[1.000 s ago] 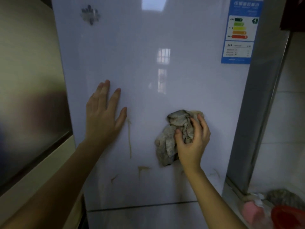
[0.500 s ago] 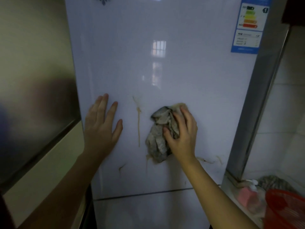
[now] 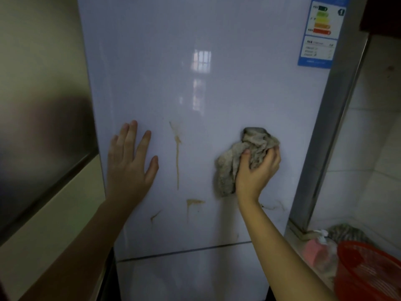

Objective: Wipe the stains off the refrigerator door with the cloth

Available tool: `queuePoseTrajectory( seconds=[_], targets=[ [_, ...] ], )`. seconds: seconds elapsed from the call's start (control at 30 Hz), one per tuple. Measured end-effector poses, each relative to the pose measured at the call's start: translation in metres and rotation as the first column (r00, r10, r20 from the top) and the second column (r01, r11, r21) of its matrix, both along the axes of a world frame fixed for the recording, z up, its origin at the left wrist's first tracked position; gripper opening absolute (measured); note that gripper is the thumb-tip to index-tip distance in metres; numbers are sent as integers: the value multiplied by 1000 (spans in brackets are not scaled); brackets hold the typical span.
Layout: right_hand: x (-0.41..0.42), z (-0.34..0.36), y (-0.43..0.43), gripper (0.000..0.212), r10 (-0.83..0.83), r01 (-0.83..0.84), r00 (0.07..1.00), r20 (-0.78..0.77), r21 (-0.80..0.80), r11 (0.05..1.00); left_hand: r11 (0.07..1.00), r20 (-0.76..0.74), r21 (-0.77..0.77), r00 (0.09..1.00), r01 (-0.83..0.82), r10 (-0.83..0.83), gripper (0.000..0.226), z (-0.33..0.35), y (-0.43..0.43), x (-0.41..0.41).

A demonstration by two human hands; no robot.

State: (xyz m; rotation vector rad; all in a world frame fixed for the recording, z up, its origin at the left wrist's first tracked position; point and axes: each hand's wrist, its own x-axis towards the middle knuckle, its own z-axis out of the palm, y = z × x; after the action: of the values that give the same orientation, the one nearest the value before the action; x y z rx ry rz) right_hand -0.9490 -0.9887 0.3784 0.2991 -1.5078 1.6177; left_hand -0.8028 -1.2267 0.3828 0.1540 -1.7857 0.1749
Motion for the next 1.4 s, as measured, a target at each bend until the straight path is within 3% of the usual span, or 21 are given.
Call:
queuePoseTrajectory(
  seconds=[0.07,0.17,0.23,0.4,0.57,0.7,0.73,0.83,0.9,1.03,1.1,1.3,1.4],
  targets=[
    [7,-4,-9,58,23,-8,996,-91,169,986,1000,1,-4,1000,-1,1,63,-2,-1,-1],
    [9,-10,-15,58,89,71,950,-299,485,872,1000,-7,-16,1000,14,-14,63,-4,-2,-1],
    [6,-12,-14,56,115,115,929,-352,568,815,1000,-6,-20,1000,20,-20,62,-5,-2,-1],
    [4,-9,-9,54,115,114,927,-356,560,821,999,-2,-18,999,32,-32,61,-5,-3,2],
    [10,-7,-14,56,60,68,961,-271,441,895,999,0,-20,999,34,-34,61,-5,-3,2],
    [9,-14,-17,55,147,174,896,-420,634,753,999,2,-18,999,38,-38,60,-6,-3,2],
    [6,-13,-15,54,147,181,891,-430,632,754,999,5,-18,999,38,-38,61,-6,-3,3],
    [8,-8,-15,56,67,73,957,-284,455,888,999,19,-8,999,42,-42,61,-5,-4,4],
    [13,-8,-19,59,45,58,971,-235,412,909,999,12,-7,999,38,-38,60,-5,-3,4],
    [5,-14,-15,55,197,194,863,-465,666,720,999,10,-6,999,40,-40,59,-6,-3,2],
    [-3,-6,-11,54,233,247,828,-510,705,665,999,4,-9,999,45,-45,58,-5,-2,3],
    [3,74,-26,56,214,236,810,-546,637,734,998,-45,25,998,55,-54,49,-3,-1,7],
    [11,106,-42,54,229,268,785,-575,649,712,1000,-65,12,998,24,-24,46,-5,-6,10]
  ],
)
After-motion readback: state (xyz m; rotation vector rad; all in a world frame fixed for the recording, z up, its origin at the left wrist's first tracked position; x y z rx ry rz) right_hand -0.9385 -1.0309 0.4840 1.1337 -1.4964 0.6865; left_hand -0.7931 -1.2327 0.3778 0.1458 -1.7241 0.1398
